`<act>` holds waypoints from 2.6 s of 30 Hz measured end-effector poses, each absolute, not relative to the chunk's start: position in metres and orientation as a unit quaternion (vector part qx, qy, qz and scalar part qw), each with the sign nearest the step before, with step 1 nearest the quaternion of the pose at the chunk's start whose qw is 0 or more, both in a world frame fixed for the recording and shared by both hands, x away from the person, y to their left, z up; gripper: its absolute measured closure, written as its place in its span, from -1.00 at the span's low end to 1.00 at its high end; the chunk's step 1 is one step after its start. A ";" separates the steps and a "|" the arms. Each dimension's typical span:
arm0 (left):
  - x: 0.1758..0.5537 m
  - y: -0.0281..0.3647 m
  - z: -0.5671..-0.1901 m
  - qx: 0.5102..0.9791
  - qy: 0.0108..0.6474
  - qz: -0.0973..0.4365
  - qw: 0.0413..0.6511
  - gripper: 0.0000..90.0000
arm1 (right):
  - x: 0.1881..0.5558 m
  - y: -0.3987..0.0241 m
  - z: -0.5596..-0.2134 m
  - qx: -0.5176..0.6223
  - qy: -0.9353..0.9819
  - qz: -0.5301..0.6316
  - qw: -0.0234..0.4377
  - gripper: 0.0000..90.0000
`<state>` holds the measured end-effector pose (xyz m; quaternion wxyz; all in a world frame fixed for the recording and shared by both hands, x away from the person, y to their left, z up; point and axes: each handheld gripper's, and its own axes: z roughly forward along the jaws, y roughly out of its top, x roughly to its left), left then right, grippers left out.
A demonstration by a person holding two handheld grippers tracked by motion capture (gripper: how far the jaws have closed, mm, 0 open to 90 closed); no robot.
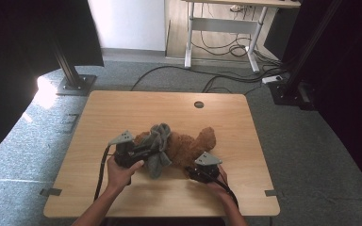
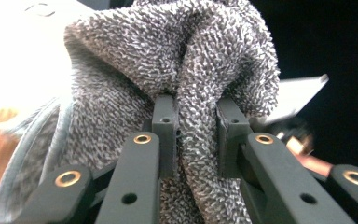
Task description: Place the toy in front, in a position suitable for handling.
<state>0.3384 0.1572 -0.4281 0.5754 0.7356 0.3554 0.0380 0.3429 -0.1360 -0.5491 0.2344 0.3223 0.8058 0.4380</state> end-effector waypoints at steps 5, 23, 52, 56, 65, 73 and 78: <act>0.361 0.116 -0.409 0.751 0.342 0.021 0.564 0.61 | 0.343 -0.136 -0.549 0.321 0.807 0.438 0.234 -0.05; 0.380 0.119 -0.445 0.785 0.394 0.033 0.477 0.62 | 0.341 -0.134 -0.549 0.313 0.814 0.430 0.232 -0.04; 0.357 0.221 -0.481 0.742 0.434 -0.006 0.511 0.60 | 0.339 -0.135 -0.550 0.310 0.816 0.430 0.232 -0.11; 0.350 0.220 -0.492 0.738 0.432 -0.010 0.519 0.61 | 0.335 -0.139 -0.548 0.314 0.815 0.437 0.215 -0.22; 0.337 0.217 -0.502 0.747 0.421 -0.025 0.515 0.61 | 0.303 -0.178 -0.519 0.333 0.769 0.521 0.163 -0.45; 0.345 0.204 -0.506 0.755 0.422 -0.031 0.500 0.60 | 0.309 -0.158 -0.522 0.327 0.778 0.511 0.162 -0.26; 0.363 0.196 -0.508 0.757 0.431 -0.025 0.490 0.60 | 0.328 -0.154 -0.531 0.350 0.777 0.484 0.199 -0.06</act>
